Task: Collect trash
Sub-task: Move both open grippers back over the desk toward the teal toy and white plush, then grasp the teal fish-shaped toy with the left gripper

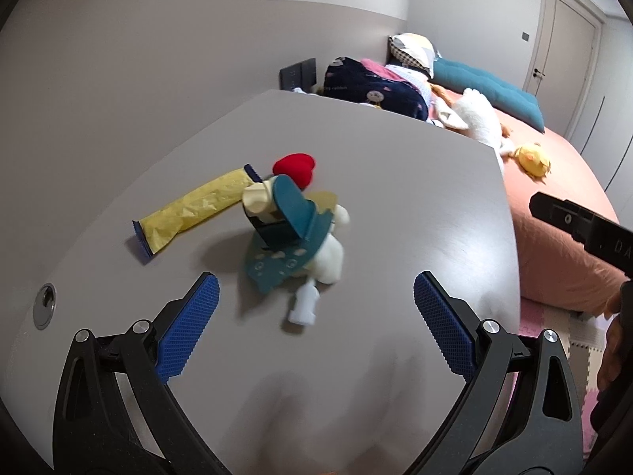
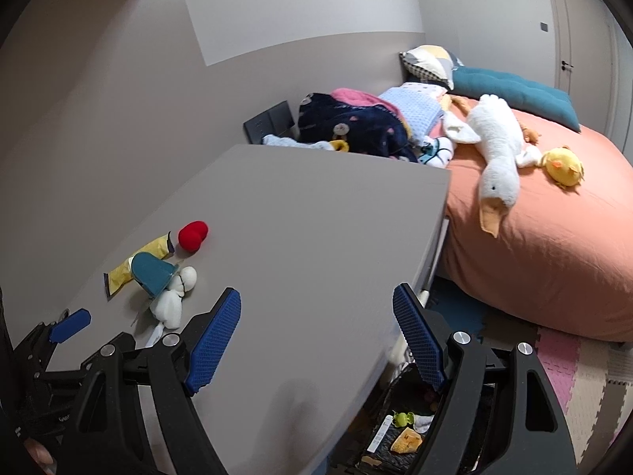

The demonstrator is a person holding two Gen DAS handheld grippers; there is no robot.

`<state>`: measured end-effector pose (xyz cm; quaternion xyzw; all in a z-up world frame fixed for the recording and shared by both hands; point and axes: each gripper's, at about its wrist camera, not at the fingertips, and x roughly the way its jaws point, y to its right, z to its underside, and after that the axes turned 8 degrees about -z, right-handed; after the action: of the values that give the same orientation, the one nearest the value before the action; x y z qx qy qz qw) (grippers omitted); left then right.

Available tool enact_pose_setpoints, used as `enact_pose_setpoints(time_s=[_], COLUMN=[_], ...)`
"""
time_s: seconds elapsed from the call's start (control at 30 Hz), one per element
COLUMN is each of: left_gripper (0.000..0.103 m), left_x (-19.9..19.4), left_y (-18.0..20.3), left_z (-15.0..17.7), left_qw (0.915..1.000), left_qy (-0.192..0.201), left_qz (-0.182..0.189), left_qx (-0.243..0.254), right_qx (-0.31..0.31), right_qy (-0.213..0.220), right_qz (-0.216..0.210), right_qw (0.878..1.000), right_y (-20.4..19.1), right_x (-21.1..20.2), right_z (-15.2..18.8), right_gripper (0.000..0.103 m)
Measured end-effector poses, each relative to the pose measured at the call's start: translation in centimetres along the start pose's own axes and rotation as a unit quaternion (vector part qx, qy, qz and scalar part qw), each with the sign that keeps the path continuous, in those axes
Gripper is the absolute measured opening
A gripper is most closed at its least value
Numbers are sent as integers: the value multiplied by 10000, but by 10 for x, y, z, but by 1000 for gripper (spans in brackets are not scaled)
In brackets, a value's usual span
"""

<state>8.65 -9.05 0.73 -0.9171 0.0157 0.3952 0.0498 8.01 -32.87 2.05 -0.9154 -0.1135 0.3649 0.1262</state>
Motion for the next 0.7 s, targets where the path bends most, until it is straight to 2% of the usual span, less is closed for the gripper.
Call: enact_pose_setpoints(time_s=[0.23, 0.4, 0.7], left_gripper=[95, 84, 84], left_x=[25, 48, 73], left_y=[-19, -34, -47], left_z=[-11, -17, -30], left_qw=[9997, 9989, 9979], left_qy=[-93, -238, -337], left_qz=[-10, 83, 136], left_qx=[-210, -400, -545], right_qx=[-91, -139, -195], right_qy=[-106, -161, -257], right_qz=[-74, -105, -133], right_qw=[9999, 9997, 9994], right_y=[-13, -19, -29], right_x=[25, 41, 65], right_z=[-7, -12, -16], right_gripper=[80, 80, 80])
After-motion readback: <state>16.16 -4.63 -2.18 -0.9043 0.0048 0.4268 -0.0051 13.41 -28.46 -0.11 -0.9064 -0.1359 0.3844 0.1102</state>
